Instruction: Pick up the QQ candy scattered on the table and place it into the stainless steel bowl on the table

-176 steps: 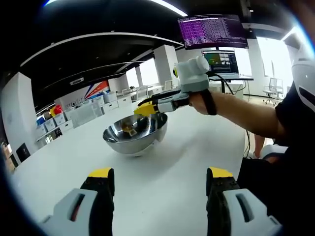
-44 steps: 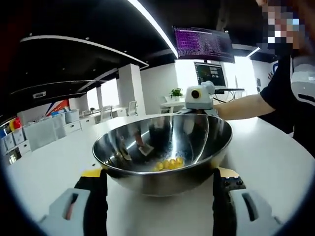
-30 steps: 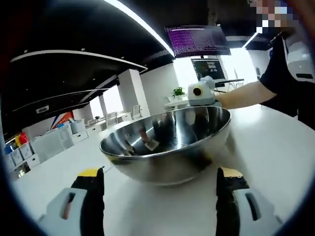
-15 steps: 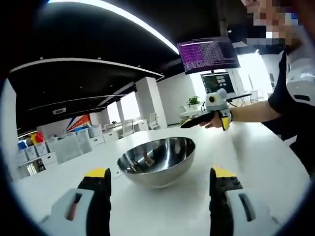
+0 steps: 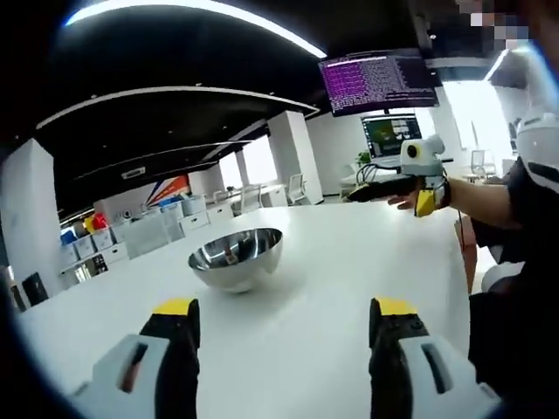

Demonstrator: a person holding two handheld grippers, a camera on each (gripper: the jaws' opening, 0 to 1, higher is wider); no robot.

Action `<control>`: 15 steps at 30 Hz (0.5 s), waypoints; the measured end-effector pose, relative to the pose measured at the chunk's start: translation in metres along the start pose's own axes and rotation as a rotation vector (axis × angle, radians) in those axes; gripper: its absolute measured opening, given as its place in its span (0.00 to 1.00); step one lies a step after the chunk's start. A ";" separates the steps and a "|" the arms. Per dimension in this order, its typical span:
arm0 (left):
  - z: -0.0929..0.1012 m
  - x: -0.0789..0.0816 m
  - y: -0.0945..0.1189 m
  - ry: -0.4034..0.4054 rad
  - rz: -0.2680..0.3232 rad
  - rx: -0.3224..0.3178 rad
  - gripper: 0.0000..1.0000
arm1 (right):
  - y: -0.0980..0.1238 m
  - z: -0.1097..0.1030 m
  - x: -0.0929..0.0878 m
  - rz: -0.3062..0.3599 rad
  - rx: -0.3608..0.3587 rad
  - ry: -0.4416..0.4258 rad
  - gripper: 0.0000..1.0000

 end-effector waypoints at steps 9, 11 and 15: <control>0.025 -0.028 0.027 0.064 -0.071 0.083 0.82 | 0.005 -0.056 -0.044 -0.198 0.016 0.109 0.79; 0.028 -0.033 0.028 0.091 -0.073 0.075 0.81 | 0.004 -0.063 -0.046 -0.193 0.031 0.095 0.79; 0.028 -0.035 0.028 0.097 -0.075 0.084 0.81 | 0.004 -0.070 -0.044 -0.177 0.038 0.078 0.79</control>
Point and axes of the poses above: the point that each gripper's makers call its tool centre point, and the gripper's own axes: y roughly backward along the fingers, z roughly to its right, x roughly out of its top, the point moved 5 cm from there along y, roughly backward along the fingers, and after that the axes turned 9 degrees about -x, right-handed, at the moved point
